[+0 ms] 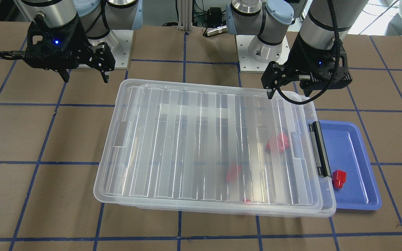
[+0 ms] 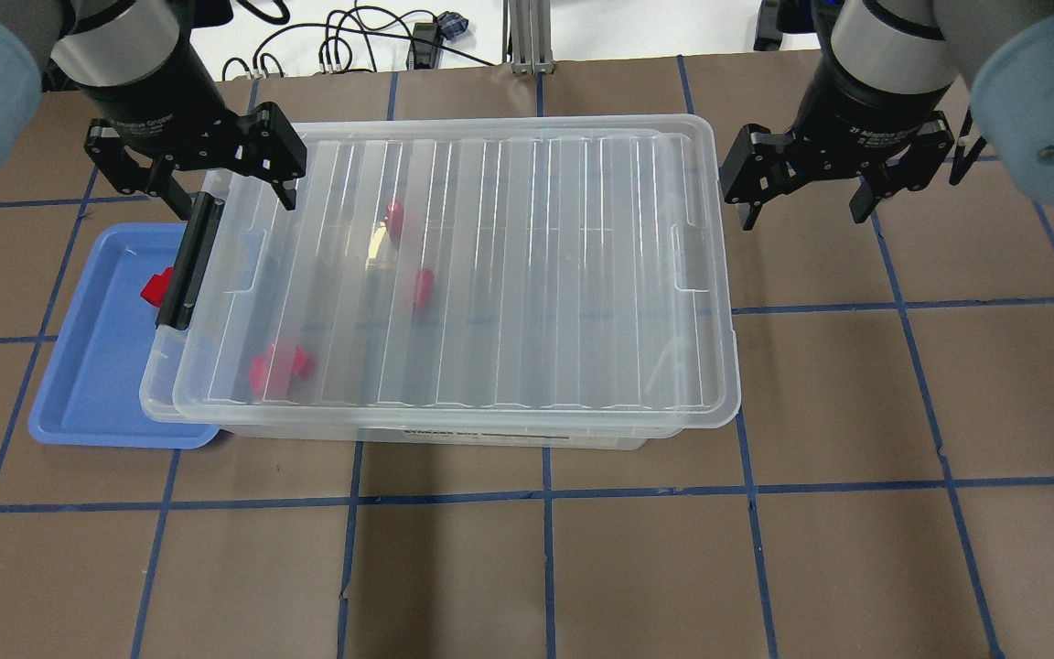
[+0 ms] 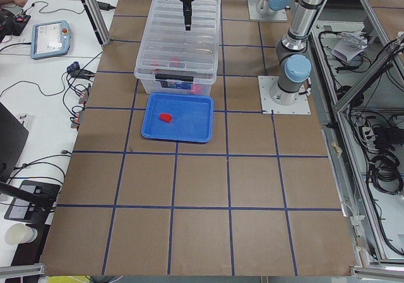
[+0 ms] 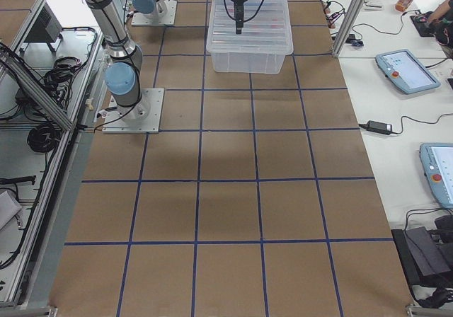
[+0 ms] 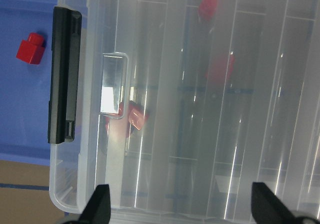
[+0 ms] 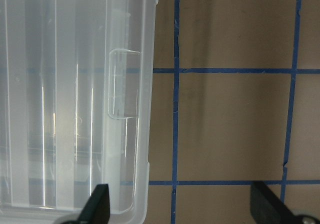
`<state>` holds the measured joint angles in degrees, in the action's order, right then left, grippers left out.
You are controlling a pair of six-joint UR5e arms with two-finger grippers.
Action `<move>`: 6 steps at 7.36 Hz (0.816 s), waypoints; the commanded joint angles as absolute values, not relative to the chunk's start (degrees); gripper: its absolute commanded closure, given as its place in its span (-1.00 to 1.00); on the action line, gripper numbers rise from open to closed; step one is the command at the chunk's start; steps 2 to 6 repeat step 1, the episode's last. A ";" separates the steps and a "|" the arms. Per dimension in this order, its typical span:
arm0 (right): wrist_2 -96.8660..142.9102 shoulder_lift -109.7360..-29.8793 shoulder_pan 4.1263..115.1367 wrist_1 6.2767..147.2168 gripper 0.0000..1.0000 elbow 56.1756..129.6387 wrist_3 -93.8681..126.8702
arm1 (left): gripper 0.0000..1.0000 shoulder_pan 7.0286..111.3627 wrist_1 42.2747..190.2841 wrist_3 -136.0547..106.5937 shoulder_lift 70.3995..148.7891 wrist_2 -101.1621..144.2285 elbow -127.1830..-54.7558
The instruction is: Place red block in blue tray from box
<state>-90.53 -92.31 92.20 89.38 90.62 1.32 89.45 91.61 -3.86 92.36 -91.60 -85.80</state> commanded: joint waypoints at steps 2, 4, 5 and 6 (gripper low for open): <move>-90.53 -92.29 92.20 89.38 -1.00 90.62 1.32 | -1.00 89.56 91.58 -4.04 92.55 -91.49 -85.52; -90.53 -92.29 92.20 89.38 -1.00 90.62 1.32 | -1.00 89.56 91.58 -4.04 92.55 -91.49 -85.52; -90.53 -92.29 92.20 89.38 -1.00 90.62 1.32 | -1.00 89.56 91.58 -4.04 92.55 -91.49 -85.52; -90.53 -92.29 92.20 89.38 -1.00 90.62 1.32 | -1.00 89.56 91.58 -4.04 92.55 -91.49 -85.52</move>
